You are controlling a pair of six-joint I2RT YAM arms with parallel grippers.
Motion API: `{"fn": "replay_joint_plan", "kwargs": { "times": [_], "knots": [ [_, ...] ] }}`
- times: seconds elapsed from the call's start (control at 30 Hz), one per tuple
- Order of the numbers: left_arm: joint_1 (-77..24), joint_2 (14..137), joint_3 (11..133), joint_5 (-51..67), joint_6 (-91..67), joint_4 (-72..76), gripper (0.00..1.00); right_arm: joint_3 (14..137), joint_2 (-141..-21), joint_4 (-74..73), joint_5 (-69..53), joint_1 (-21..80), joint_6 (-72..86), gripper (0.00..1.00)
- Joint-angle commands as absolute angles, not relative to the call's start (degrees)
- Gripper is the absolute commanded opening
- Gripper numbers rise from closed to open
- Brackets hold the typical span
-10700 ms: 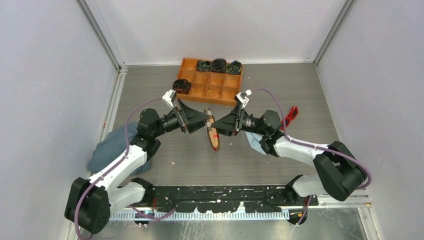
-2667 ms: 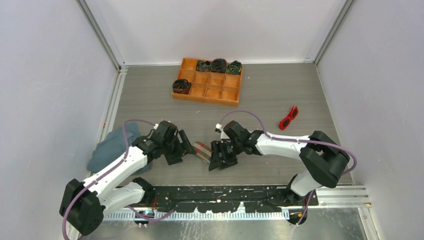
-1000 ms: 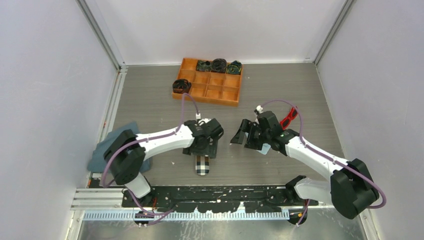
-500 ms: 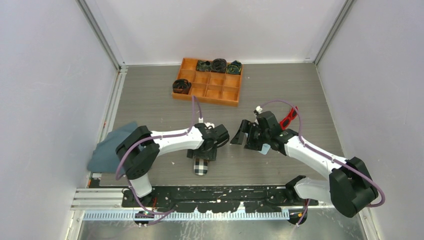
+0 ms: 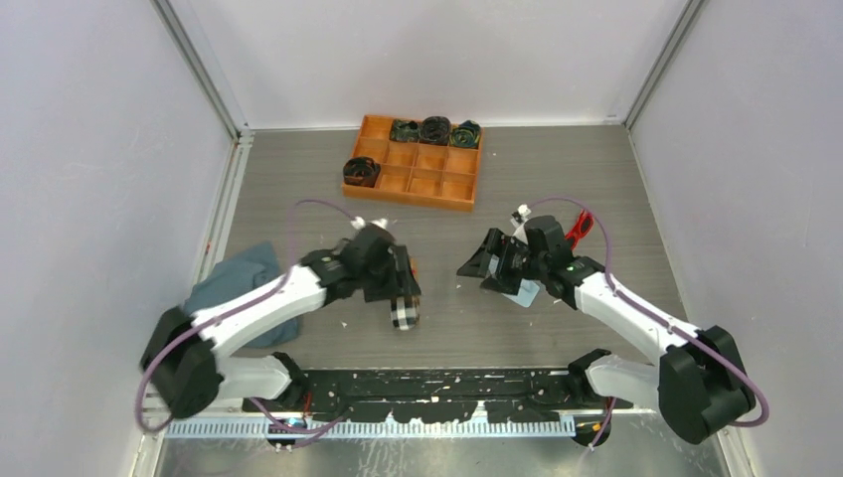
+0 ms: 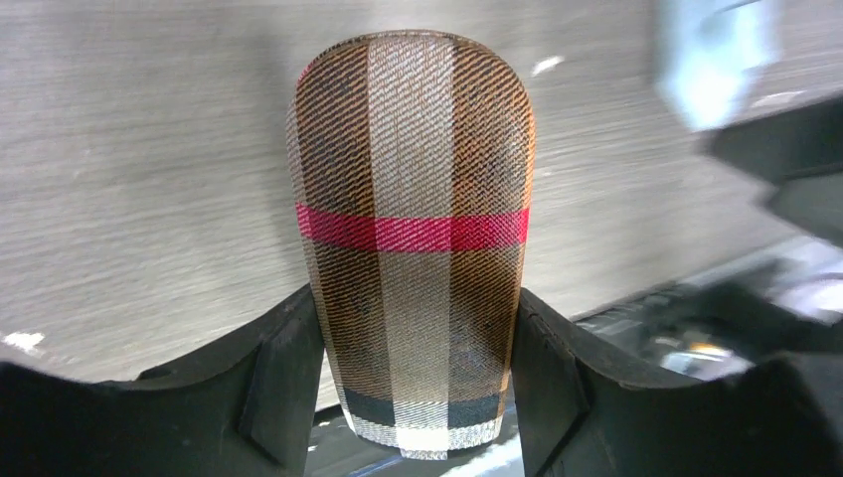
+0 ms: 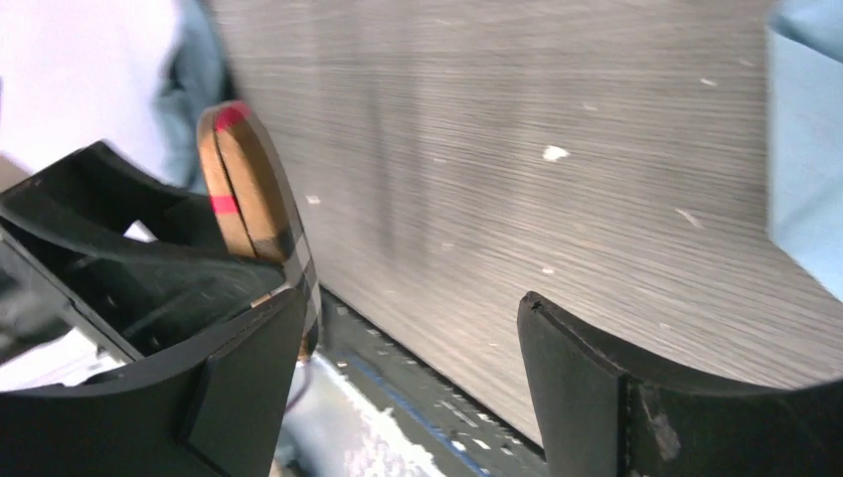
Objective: Organize the sunglasses
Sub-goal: Pick up the sunglasses case from the center of the board, then open the sunglasses case.
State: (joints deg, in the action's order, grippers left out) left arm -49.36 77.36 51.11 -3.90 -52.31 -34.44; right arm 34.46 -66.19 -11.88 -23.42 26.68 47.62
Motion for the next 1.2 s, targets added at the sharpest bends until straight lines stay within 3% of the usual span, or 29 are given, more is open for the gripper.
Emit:
{"fn": "replay_joint_plan", "kwargs": {
  "times": [0.0, 0.2, 0.4, 0.87, 1.17],
  "knots": [
    [-40.0, 62.1, 43.9, 19.0, -51.6, -13.0, 0.14, 34.4, -60.7, 2.2, -35.8, 24.7, 54.9, 0.84],
    [-36.5, 57.1, 41.4, 36.0, -53.8, -0.8, 0.01, 36.1, -61.5, 26.7, -43.3, 24.6, 68.0, 0.86],
    [-36.5, 57.1, 40.1, 43.5, -58.6, 12.1, 0.00, 36.0, -68.6, 46.7, -45.8, 24.7, 80.1, 0.91],
    [-36.4, 62.6, 38.4, 47.4, -72.0, 36.0, 0.01, 34.0, -64.1, 55.2, -51.7, 24.9, 80.2, 0.99],
    [-36.4, 63.1, 39.9, 46.7, -74.1, 39.0, 0.01, 34.3, -63.8, 49.5, -51.2, 27.7, 75.6, 1.00]
  ]
}}
